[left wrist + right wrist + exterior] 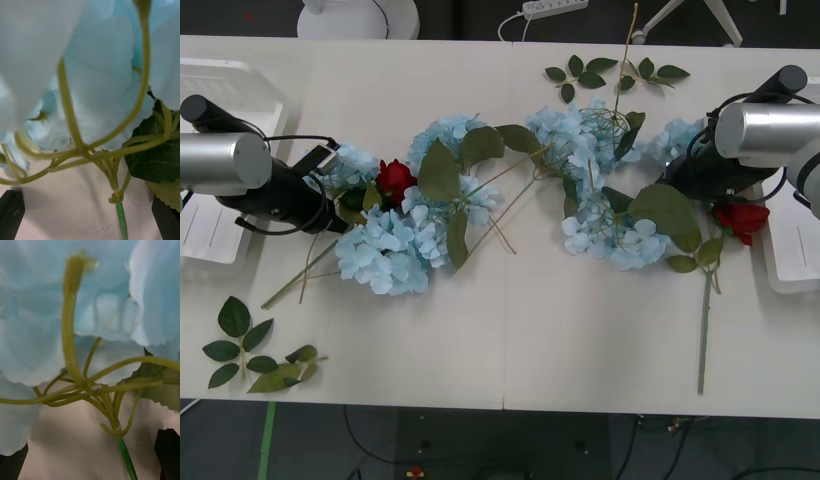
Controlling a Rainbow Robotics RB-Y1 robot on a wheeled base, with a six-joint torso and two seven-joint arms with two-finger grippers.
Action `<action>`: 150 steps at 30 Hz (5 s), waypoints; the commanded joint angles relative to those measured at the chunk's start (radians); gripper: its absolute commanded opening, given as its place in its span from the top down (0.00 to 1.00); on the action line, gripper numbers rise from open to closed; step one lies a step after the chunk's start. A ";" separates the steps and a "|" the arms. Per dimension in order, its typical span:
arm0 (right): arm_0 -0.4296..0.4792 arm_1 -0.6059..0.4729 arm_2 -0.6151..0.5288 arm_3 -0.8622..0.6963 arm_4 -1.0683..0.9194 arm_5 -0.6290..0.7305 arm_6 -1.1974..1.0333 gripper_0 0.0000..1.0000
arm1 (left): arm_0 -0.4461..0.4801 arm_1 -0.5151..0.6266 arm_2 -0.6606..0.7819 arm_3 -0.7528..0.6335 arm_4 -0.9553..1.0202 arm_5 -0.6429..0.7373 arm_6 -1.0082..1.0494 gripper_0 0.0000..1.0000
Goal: Place the red flowers into the right box and the blue flowers into the left box. If a person shows an open palm, hand one flower to the person first, then continue sorting.
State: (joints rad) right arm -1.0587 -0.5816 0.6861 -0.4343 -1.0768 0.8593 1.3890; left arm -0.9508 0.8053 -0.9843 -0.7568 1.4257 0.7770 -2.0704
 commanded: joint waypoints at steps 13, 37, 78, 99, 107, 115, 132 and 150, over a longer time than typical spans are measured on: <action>-0.029 0.032 0.001 0.015 0.028 -0.013 -0.047 0.65 | -0.022 -0.044 -0.025 0.048 -0.028 -0.019 0.024 0.78; -0.095 -0.093 -0.175 -0.138 -0.184 0.228 -0.034 1.00 | -0.043 0.064 -0.008 -0.033 -0.016 -0.048 0.032 1.00; -0.058 -0.256 -0.237 -0.951 -1.118 -0.052 0.946 1.00 | -0.057 0.437 0.230 -0.036 -0.283 -0.056 0.059 0.31; -0.058 0.077 -0.206 -0.983 -0.897 -0.148 0.941 1.00 | 0.113 0.479 0.388 -0.220 0.071 -0.045 0.079 0.00; -0.056 0.108 -0.117 -0.985 -0.897 -0.273 0.953 1.00 | 0.546 0.489 0.768 -0.539 0.476 -0.045 0.078 0.00; -0.058 0.108 -0.111 -0.985 -0.891 -0.276 0.956 1.00 | 1.046 0.436 1.150 -0.986 0.616 -0.078 0.081 0.00; -0.058 0.108 -0.089 -0.989 -0.890 -0.273 0.960 1.00 | 1.084 0.107 1.113 -1.383 0.509 -0.216 0.116 0.00; -0.056 0.106 -0.089 -0.989 -0.864 -0.252 0.950 1.00 | 0.777 -0.143 0.825 -1.213 0.236 -0.351 0.162 0.00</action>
State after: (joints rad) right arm -1.1004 -0.4990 0.5929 -1.3848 -1.9539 0.6032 2.3201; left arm -0.1130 0.6987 -0.1388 -1.9913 1.7007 0.4419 -1.9512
